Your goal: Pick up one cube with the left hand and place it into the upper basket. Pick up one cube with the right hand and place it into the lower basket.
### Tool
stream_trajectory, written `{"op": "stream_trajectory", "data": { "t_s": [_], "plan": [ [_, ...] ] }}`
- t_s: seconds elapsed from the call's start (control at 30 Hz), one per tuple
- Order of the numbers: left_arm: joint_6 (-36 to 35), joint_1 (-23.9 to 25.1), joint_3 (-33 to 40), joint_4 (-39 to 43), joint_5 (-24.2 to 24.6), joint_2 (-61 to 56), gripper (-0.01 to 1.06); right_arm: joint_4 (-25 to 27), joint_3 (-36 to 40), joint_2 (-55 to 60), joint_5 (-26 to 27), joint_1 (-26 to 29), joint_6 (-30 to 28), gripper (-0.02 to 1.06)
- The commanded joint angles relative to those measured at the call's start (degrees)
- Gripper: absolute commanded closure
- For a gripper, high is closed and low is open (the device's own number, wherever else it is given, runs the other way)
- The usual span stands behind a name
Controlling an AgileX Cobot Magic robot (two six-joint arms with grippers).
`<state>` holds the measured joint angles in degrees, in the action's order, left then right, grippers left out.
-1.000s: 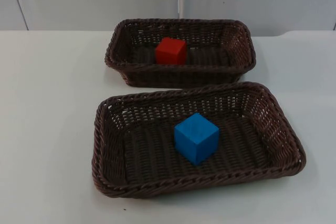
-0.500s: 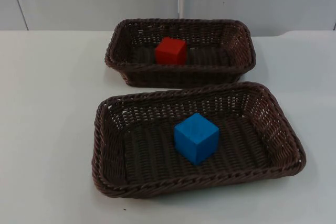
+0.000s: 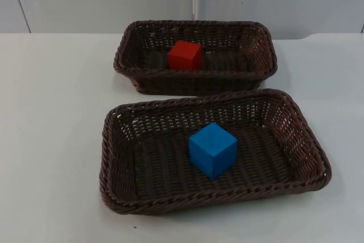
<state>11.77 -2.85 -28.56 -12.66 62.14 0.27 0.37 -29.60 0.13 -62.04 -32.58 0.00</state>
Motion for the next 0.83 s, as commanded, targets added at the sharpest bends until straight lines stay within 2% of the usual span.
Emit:
{"op": "stream_trajectory", "data": {
  "t_s": [0.0, 0.07, 0.43, 0.8],
  "plan": [
    [-0.2, 0.2, 0.2, 0.2, -0.1, -0.3, 0.0, 0.0, 0.1, -0.1, 0.2, 2.4, -0.7, -0.01],
    [-0.2, 0.2, 0.2, 0.2, -0.1, -0.3, 0.0, 0.0, 0.1, -0.1, 0.2, 6.3, -0.7, -0.01],
    [-0.2, 0.2, 0.2, 0.2, -0.1, -0.3, 0.0, 0.0, 0.1, -0.1, 0.2, 18.1, -0.7, -0.01],
    [-0.2, 0.2, 0.2, 0.2, -0.1, -0.3, 0.0, 0.0, 0.1, -0.1, 0.2, 26.6, -0.7, -0.01]
  ]
}}
